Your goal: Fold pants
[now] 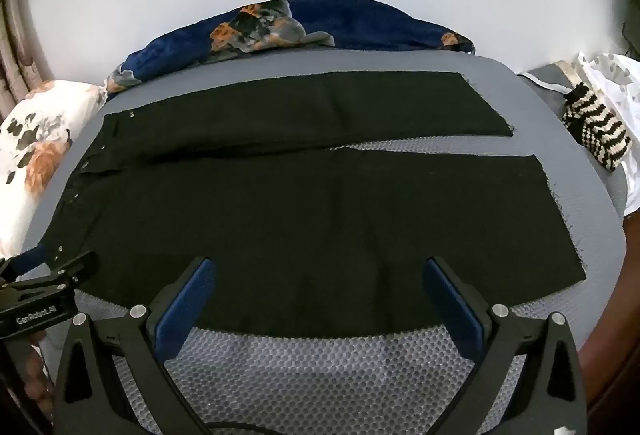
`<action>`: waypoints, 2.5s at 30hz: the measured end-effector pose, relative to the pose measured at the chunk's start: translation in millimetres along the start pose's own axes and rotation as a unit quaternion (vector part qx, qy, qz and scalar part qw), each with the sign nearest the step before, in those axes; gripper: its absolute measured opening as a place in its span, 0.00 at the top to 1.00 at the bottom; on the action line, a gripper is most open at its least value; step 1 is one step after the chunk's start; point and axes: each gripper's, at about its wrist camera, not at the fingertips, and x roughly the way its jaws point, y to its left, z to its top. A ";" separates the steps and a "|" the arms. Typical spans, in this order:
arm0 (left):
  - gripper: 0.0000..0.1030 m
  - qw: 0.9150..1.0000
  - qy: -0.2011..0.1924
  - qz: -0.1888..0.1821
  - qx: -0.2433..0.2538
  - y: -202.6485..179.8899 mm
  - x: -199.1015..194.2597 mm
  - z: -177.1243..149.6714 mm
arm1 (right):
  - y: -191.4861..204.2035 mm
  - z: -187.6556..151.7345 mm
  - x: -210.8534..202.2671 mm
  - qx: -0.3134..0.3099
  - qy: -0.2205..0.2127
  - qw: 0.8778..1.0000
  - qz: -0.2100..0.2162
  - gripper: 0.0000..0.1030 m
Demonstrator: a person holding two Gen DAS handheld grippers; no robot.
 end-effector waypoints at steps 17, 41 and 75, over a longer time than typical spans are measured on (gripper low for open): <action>0.00 1.000 0.011 -0.022 -0.014 11.6 10.4 -4.7 | 10.4 -6.3 9.3 -0.001 0.006 1.000 -0.015 0.00; 0.00 1.000 -0.003 -0.006 -0.015 13.3 10.7 -4.2 | 1.7 -4.7 10.9 -0.012 -0.012 0.999 -0.040 0.00; 0.00 1.000 -0.010 -0.004 -0.007 11.4 10.3 -0.9 | 7.0 -0.9 11.2 -0.019 -0.008 0.999 -0.031 0.00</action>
